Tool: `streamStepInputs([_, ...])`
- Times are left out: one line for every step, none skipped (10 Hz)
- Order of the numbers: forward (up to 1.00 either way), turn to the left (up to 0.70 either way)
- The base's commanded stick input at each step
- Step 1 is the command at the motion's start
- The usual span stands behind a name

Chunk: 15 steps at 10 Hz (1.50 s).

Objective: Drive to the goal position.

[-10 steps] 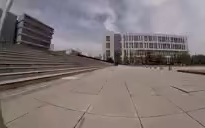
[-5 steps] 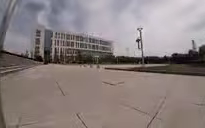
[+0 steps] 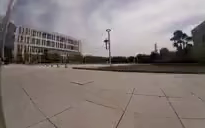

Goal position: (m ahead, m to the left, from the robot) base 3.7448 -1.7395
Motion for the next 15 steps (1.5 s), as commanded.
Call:
streamStepInputs([0.00, -0.45])
streamStepInputs([0.00, -0.45])
streamStepInputs([0.00, -0.45])
streamStepInputs([0.00, -0.45])
streamStepInputs([0.00, -0.45])
streamStepInputs([0.00, -0.45])
streamStepInputs([0.00, -0.45])
streamStepInputs([0.00, -0.45])
streamStepInputs([0.00, -0.45])
streamStepInputs([0.00, -0.45])
streamStepInputs([1.00, 0.00])
streamStepInputs([1.00, 0.00])
streamStepInputs([1.00, 0.00])
streamStepInputs([1.00, 0.00])
streamStepInputs([1.00, 0.00])
